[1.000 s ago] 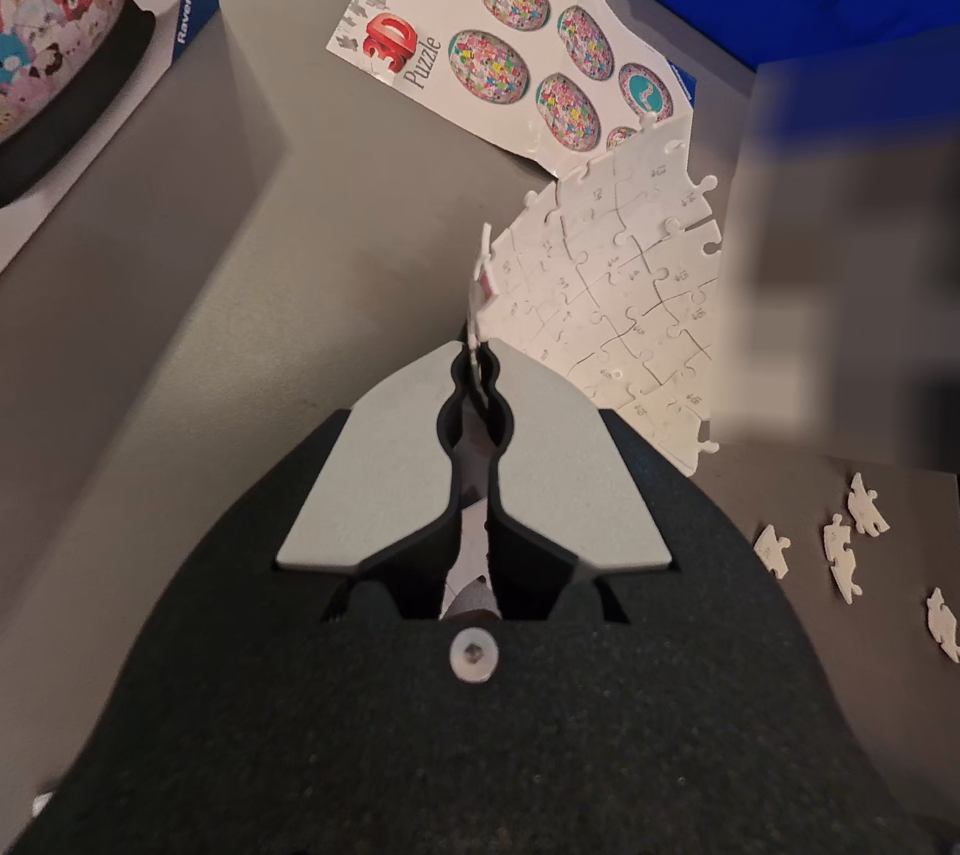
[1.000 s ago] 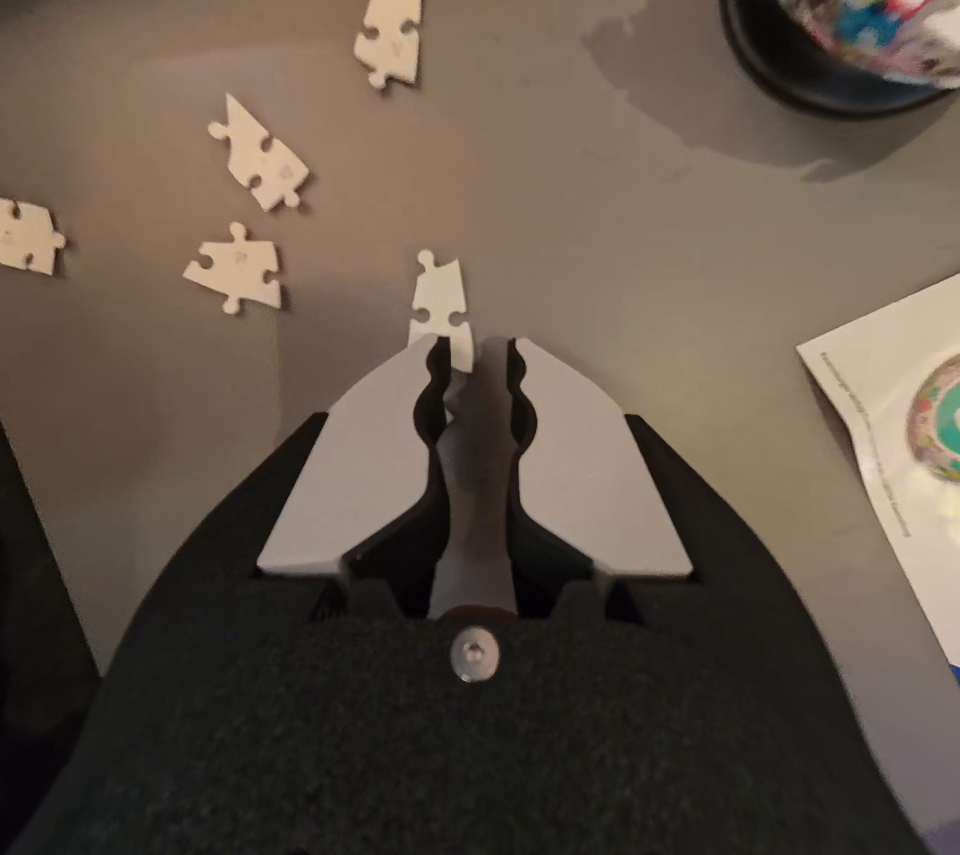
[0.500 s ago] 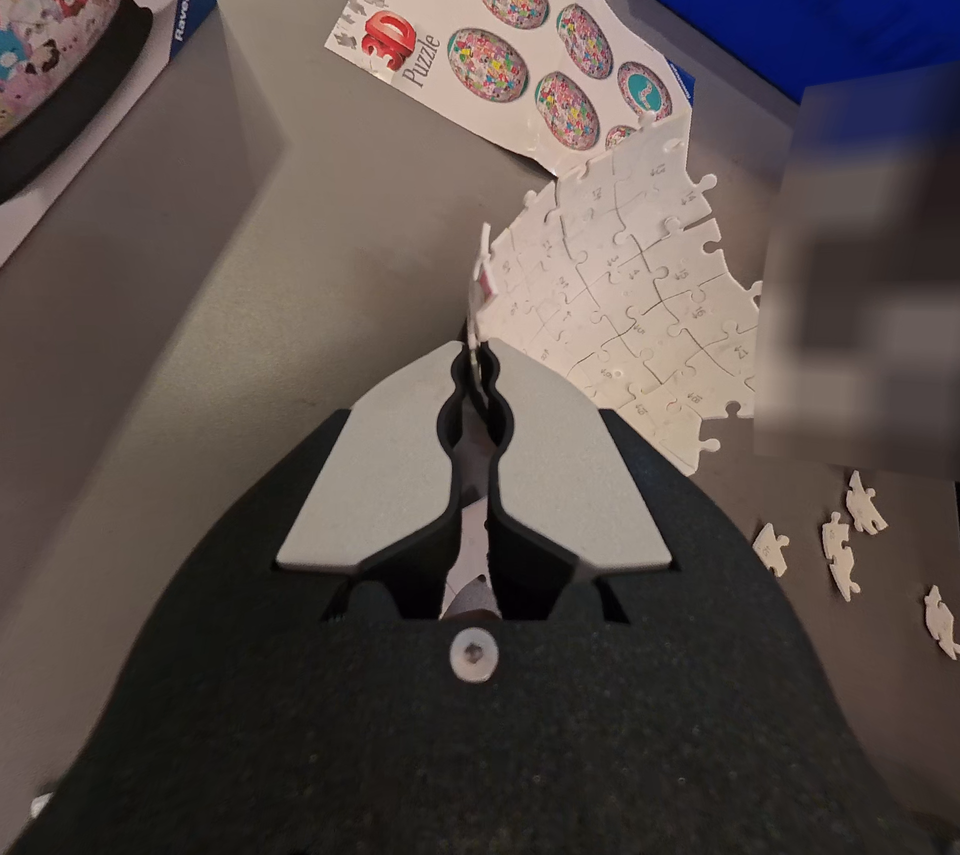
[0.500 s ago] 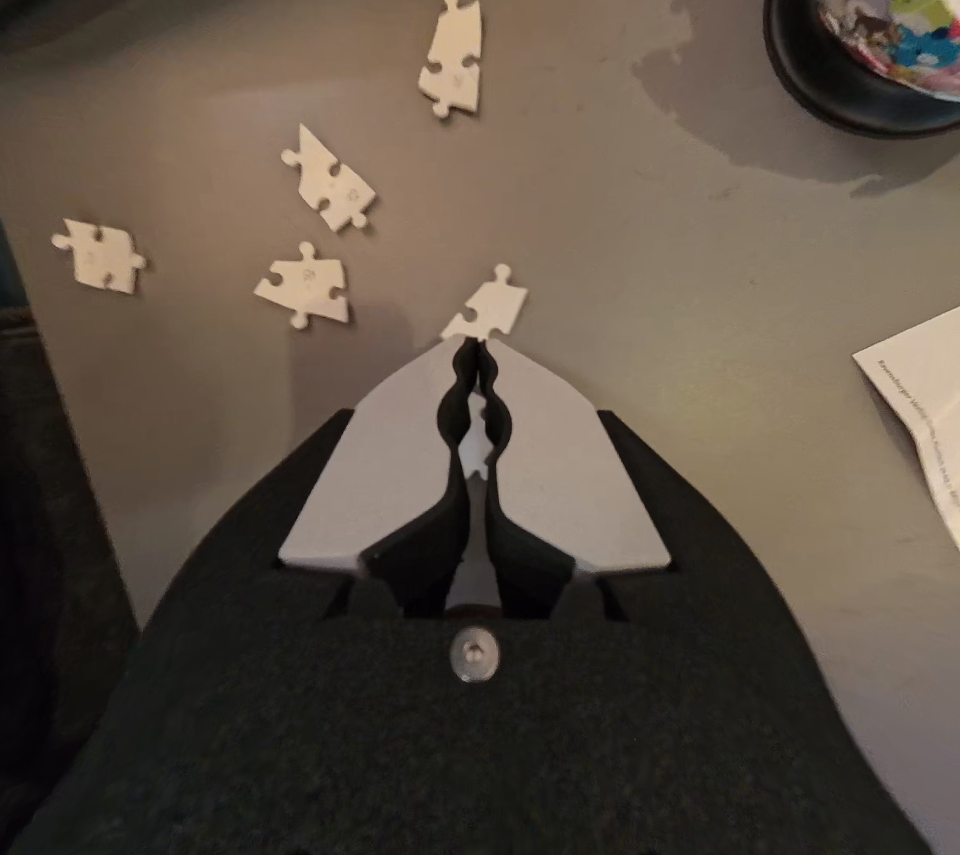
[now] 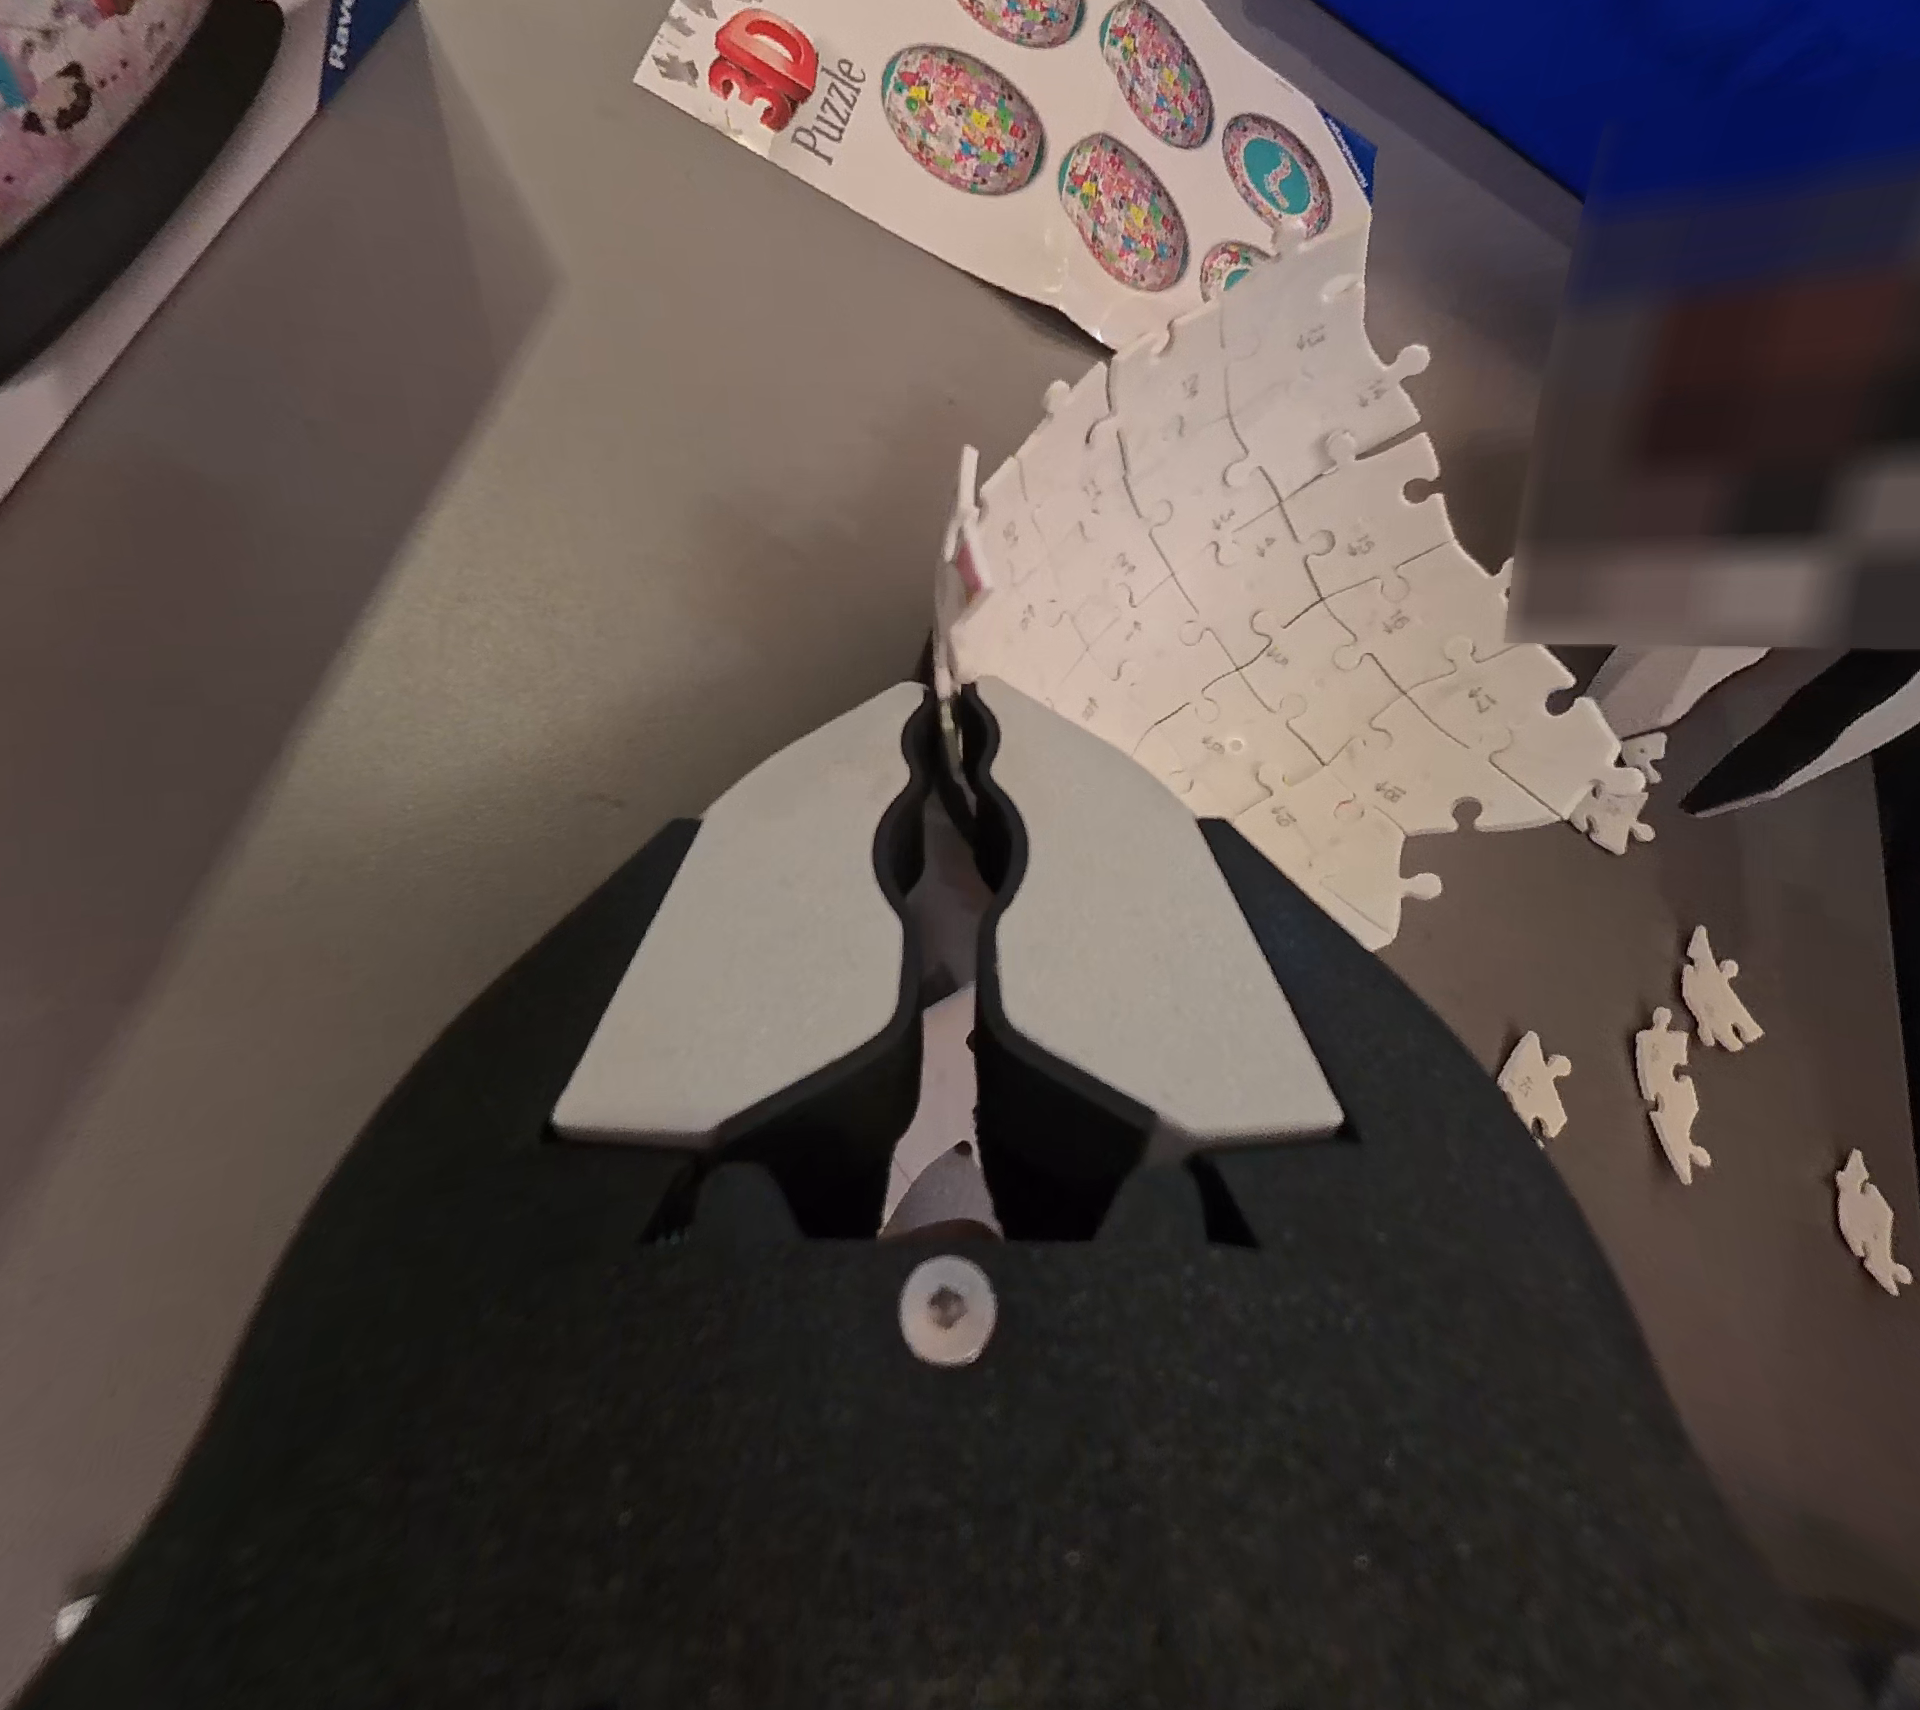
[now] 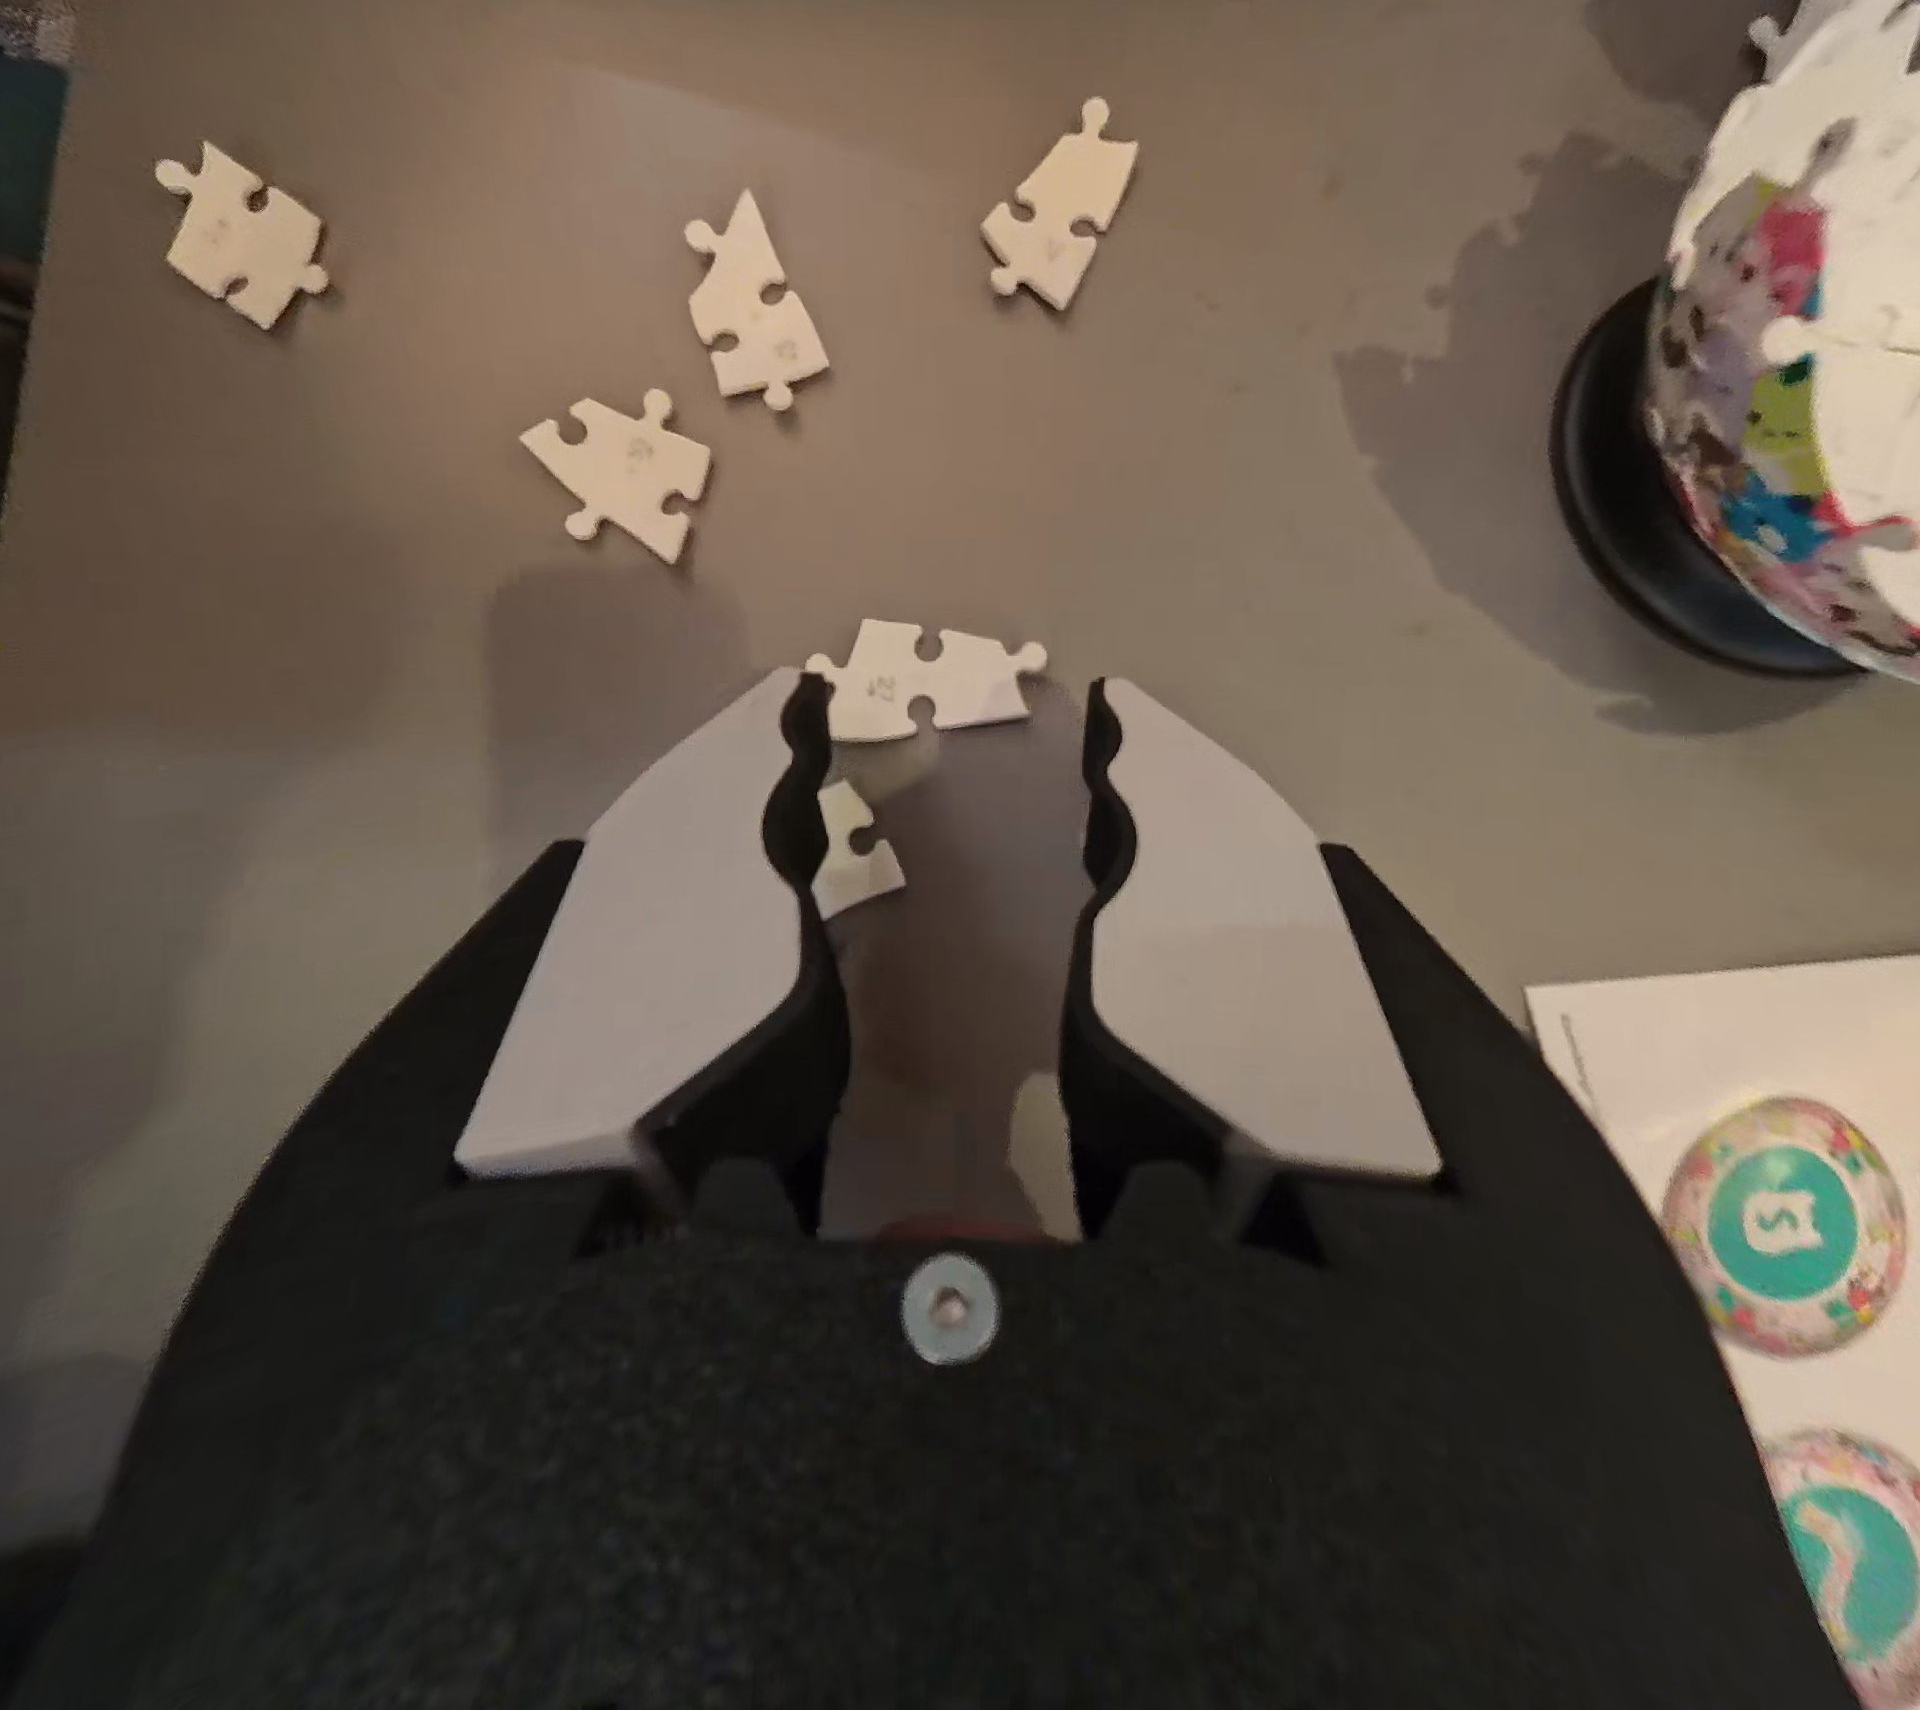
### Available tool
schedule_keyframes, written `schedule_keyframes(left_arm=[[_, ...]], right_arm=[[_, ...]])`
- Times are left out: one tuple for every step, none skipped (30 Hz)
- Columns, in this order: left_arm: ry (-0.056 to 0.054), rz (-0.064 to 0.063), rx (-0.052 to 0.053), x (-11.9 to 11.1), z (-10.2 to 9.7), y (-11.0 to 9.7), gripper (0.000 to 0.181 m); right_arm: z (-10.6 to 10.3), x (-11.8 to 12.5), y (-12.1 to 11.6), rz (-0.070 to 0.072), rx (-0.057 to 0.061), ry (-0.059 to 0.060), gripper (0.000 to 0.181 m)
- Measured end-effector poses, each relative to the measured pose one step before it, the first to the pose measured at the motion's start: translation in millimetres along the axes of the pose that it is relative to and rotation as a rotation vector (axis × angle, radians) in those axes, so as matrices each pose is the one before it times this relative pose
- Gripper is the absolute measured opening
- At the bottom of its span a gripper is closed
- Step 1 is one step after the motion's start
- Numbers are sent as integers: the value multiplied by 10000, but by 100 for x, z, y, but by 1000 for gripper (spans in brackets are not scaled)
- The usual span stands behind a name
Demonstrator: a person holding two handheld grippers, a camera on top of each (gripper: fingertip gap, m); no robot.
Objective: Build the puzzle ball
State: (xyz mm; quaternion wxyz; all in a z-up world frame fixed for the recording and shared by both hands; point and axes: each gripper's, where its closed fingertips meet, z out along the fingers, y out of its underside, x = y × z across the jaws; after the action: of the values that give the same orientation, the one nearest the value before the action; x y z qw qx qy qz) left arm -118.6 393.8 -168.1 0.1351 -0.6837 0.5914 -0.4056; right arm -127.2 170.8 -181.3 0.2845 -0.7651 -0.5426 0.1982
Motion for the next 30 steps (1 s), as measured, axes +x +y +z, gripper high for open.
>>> schedule_keyframes(left_arm=[[17, -7, 7, 1, -3, 13, 3], [14, -3, 0, 2, -20, 8, 3], [9, -4, -2, 2, -5, 13, 3], [10, -9, -1, -3, 0, 3, 3], [8, -8, -2, 6, -5, 0, 3], [3, -5, -3, -5, 1, 8, 3], [6, -5, -5, 8, 10, 7, 3], [8, -5, -8, 19, 4, 19, 3], [13, -12, -1, 4, 23, 11, 3], [23, -19, -5, 22, 12, 24, 3], [26, -14, -7, 15, 23, 40, 3], [24, -20, -3, 16, 11, 18, 3], [26, -21, -3, 15, 9, 32, 3], [17, -11, -3, 12, 7, 14, 3], [16, -9, -1, 10, 16, 5, 3], [14, -7, -2, 15, 11, 16, 3], [13, -5, 1, 12, 6, 18, 3], [8, -5, 3, 10, 9, 2, 3], [15, -4, 5, 31, 14, -10, 3], [30, 10, -3, 54, 21, 12, 3], [28, 9, -11, 61, 26, 18, 3], [30, -8, -13, 62, 27, 24, 3], [15, -13, -13, 32, 21, 6, 3], [-1, -7, -3, 21, 19, -5, 3], [0, 13, -1, 26, -3, -4, 3], [-8, 31, -9, 13, -13, 17, 3], [-17, 18, -17, -1, -29, 44, 3], [-13, 2, -9, 5, -43, 16, 3], [-8, 4, 16, 15, -39, -16, 2], [9, 5, 10, 13, -6, -13, 2]], right_arm=[[279, -213, 148, -66, -64, -163, 47], [281, -32, 274, -62, -182, 1, 47], [288, -104, 266, -86, -163, 16, 48], [290, -105, 288, -84, -167, 53, 48], [56, -143, -226, -33, 166, 41, 45], [83, -109, 31, -76, -1, 61, 41], [27, -51, -104, -21, 70, 85, 40], [-13, -1, -15, -19, -24, 95, 40], [-20, 50, -15, -8, -46, 123, 39], [-8, 58, -17, -51, -55, 128, 39], [-39, 59, -16, -87, -65, 139, 38], [-59, 206, 13, -121, -107, 240, 38], [-105, 180, -20, -129, -95, 205, 38], [-217, 337, -191, -104, -22, 277, 38], [-366, 501, -421, -109, 86, 332, 38], [-519, 936, -438, -145, -1, 509, 38], [-682, 1161, -558, -229, -27, 511, 38], [-840, 1723, -852, -224, 96, 701, 38], [-822, 2350, -888, -166, 67, 858, 28], [-586, 2565, -705, -140, -32, 746, 19], [-253, 2542, -325, -177, -203, 585, 9], [181, 2688, -332, -306, -104, 690, 0], [748, 2106, -145, -423, -124, 382, 0], [1164, 1192, -251, -260, 88, -85, 0], [1281, 769, -249, 86, 259, -227, 0], [1038, 6, 92, 268, 14, -635, 2], [448, -247, 350, 276, -243, -635, 4], [-269, -182, 487, 174, -258, -265, 3], [-726, -8, 290, 86, 181, 169, 3], [-867, 5, 267, 172, 398, 288, 2]])
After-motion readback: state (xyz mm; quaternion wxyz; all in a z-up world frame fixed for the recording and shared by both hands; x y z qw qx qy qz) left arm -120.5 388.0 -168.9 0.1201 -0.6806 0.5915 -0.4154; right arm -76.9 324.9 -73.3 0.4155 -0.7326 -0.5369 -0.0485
